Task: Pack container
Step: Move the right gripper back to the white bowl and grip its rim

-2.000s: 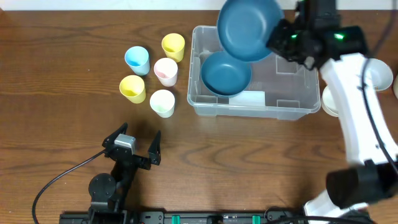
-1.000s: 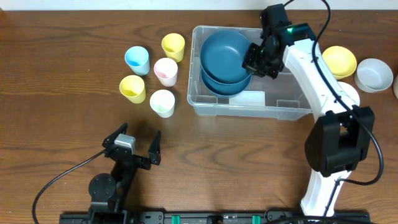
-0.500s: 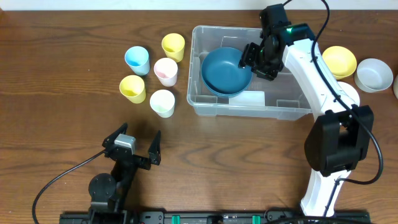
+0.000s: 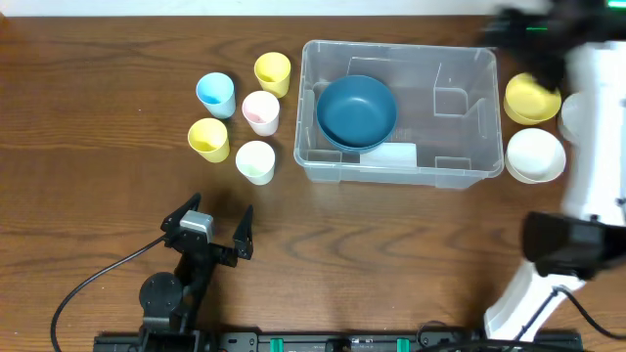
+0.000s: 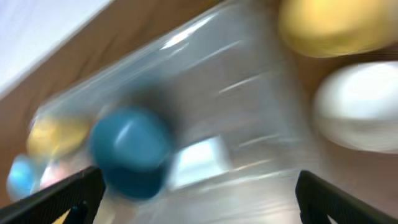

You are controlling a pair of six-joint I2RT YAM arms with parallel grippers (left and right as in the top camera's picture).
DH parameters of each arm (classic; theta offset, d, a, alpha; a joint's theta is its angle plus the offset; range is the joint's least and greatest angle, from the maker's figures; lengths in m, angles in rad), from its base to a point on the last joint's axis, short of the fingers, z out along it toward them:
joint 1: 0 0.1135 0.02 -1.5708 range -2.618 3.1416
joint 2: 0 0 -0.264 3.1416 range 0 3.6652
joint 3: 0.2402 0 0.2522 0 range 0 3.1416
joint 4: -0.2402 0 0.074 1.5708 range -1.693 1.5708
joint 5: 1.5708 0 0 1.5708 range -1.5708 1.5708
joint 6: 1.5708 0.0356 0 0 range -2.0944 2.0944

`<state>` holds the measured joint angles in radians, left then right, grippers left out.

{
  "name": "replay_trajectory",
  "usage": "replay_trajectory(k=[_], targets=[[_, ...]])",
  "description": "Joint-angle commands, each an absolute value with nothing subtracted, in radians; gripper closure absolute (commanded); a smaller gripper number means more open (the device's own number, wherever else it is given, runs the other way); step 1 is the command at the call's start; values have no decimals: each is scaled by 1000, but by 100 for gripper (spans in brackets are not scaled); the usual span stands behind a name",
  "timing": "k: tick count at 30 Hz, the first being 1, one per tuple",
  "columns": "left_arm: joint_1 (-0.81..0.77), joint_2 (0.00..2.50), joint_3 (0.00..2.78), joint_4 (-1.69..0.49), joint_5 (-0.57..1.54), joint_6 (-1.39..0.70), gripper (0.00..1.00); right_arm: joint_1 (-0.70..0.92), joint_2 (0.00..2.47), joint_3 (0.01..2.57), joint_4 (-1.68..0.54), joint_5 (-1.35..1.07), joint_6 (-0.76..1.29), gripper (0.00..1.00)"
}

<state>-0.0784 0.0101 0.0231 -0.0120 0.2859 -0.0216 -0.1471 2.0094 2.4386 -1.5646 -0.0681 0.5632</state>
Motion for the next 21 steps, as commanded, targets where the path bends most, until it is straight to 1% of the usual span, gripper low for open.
replay_trajectory(k=[1,6,9,14,21], targets=[[-73,4,4,-45,303,-8,2,-339,1999,2450,-1622,57,579,1],[-73,4,4,-45,303,-8,2,-620,2004,2379,-1621,47,609,1],[-73,4,4,-45,303,-8,2,-735,2004,2324,-1580,48,609,1],[-73,4,4,-45,303,-8,2,-838,2005,2201,-1436,47,605,1],[-73,4,4,-45,303,-8,2,-877,2043,2048,-1203,44,572,1]])
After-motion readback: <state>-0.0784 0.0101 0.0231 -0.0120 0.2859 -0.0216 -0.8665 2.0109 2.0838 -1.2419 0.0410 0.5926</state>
